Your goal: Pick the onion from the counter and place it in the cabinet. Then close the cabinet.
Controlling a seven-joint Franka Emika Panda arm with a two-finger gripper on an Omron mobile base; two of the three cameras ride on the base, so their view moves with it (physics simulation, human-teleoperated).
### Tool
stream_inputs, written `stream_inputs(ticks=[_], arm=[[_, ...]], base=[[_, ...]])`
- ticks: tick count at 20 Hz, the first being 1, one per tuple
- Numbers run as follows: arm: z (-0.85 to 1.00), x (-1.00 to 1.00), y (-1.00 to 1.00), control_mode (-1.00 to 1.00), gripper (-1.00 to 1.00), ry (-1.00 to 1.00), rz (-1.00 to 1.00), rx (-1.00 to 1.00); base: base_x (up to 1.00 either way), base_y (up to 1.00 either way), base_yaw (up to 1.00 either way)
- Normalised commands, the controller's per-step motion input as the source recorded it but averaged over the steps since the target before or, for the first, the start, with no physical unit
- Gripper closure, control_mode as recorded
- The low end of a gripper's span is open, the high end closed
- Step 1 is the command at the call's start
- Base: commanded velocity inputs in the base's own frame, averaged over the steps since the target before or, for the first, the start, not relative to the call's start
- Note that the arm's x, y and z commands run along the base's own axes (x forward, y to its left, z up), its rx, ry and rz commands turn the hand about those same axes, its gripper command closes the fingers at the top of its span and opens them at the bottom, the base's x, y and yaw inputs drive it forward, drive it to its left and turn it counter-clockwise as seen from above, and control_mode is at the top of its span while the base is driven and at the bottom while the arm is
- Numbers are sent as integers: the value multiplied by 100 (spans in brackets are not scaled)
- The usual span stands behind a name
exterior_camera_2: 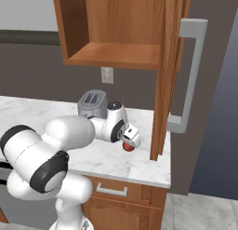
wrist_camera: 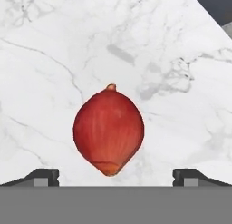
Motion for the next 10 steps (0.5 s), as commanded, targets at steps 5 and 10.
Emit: stream_inputs(ticks=[5, 10], arm=[[-47, 25, -1, -100, -100, 0, -7, 0], [-42, 31, -6, -100, -100, 0, -7, 0]], base=[[0, 0, 0], [0, 0, 0]])
